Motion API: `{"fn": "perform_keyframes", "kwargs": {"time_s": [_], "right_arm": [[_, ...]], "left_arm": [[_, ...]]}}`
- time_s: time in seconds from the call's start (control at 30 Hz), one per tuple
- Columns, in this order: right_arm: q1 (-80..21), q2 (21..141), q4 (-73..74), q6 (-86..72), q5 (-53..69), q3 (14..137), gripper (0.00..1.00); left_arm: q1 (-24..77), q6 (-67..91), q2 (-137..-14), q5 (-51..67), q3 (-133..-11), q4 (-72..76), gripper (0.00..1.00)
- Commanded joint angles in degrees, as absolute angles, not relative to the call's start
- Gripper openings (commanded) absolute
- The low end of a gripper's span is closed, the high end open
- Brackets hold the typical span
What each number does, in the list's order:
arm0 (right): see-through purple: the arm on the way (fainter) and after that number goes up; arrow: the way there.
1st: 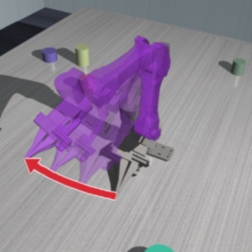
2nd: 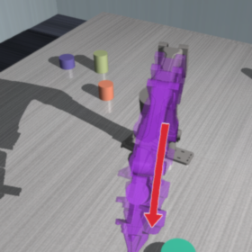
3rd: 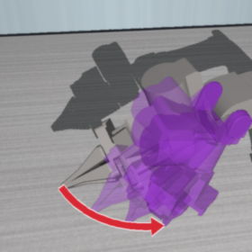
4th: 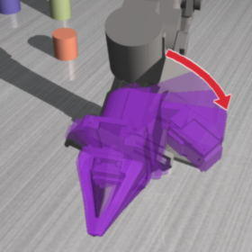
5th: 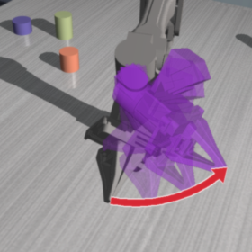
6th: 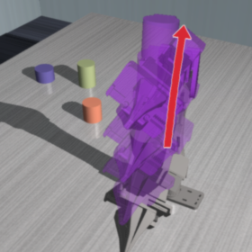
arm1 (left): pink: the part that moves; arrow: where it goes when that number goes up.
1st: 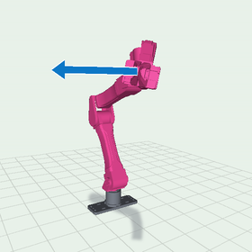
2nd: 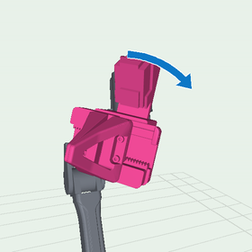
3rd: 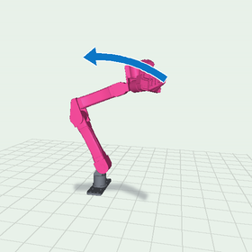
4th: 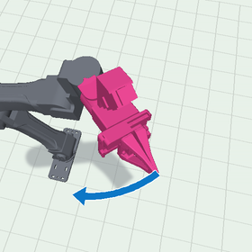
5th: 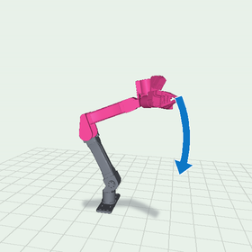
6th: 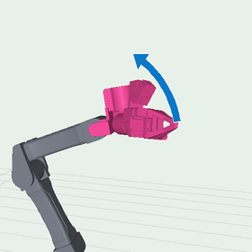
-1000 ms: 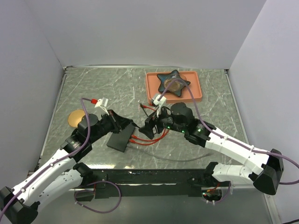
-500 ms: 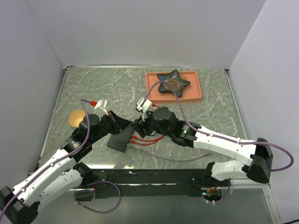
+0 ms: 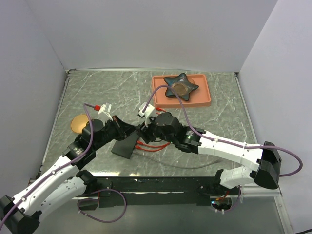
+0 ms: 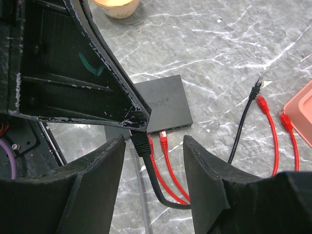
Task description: Insert the plug into the switch port
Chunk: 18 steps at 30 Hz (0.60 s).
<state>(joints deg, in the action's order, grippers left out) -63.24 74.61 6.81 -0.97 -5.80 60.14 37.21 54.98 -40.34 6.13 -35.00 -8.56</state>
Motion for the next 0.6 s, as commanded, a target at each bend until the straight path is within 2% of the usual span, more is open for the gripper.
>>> {"fn": "perform_keyframes", "kwargs": {"time_s": [0.0,0.17,0.3,0.57], "right_arm": [[-63.9,74.1,4.3,-0.4,-6.5,61.7,0.59],[-63.8,74.5,4.7,-0.5,-6.5,61.5,0.55],[-64.0,74.3,4.1,-0.4,-6.4,61.2,0.41],[-64.2,75.4,4.2,-0.4,-4.6,62.0,0.46]], "left_arm": [[37.4,55.6,-39.2,5.8,-37.8,-8.5,0.01],[37.4,55.7,-38.7,6.0,-38.0,-8.6,0.01],[37.4,55.7,-38.0,6.1,-38.1,-8.9,0.01],[37.4,56.1,-36.9,5.6,-38.3,-9.5,0.01]]}}
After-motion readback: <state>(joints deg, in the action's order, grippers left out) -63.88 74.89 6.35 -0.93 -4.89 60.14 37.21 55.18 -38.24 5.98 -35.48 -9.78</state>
